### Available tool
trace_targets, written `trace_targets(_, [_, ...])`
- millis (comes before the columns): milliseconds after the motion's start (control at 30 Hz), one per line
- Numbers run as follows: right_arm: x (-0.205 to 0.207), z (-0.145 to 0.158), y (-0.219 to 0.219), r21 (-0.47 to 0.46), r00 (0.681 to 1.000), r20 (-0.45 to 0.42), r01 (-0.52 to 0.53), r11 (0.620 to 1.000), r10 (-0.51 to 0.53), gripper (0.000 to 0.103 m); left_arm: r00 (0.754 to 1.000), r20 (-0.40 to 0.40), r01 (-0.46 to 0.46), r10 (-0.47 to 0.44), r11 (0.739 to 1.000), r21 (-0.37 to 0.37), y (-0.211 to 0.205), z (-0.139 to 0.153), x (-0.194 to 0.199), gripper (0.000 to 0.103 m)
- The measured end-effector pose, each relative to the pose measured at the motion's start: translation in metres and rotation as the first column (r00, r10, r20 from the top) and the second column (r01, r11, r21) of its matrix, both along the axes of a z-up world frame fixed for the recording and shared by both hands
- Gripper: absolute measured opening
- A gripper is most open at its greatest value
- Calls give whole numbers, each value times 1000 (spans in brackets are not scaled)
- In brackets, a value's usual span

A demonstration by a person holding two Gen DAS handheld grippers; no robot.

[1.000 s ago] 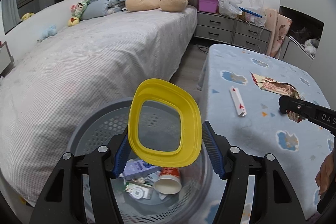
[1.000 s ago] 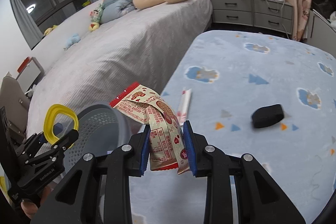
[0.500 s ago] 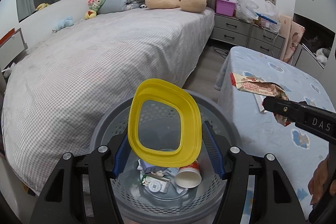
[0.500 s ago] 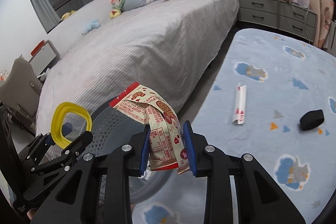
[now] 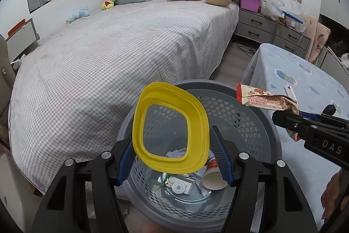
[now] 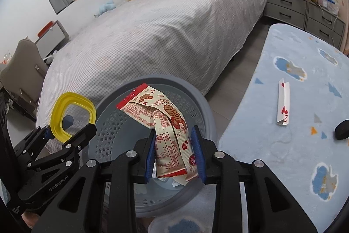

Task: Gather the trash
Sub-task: 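Carry the yellow lid and wrapper over the wastebasket with both tools, then open both tools to drop the lid and wrapper into the wastebasket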

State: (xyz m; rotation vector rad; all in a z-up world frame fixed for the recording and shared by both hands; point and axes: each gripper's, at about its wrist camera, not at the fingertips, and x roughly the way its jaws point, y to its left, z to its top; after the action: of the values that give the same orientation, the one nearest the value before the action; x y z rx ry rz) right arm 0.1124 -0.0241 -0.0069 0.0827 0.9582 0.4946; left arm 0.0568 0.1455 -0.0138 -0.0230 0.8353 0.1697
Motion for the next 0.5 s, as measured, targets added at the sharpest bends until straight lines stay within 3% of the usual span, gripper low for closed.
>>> trace_targets(300, [-1, -7, 8, -13, 1000, -12, -18, 1000, 18, 32, 1000, 6, 0, 0, 1000, -3, 3, 0, -2, 62])
trace_targets(433, [-2, -6, 10, -13, 1000, 2, -22, 1000, 22, 43, 1000, 7, -7, 7, 1000, -13, 5, 1, -3, 62])
trace_targets(500, [-2, -6, 10, -15, 1000, 5, -24, 1000, 25, 47, 1000, 8, -10, 10, 1000, -7, 4, 1, -3, 67])
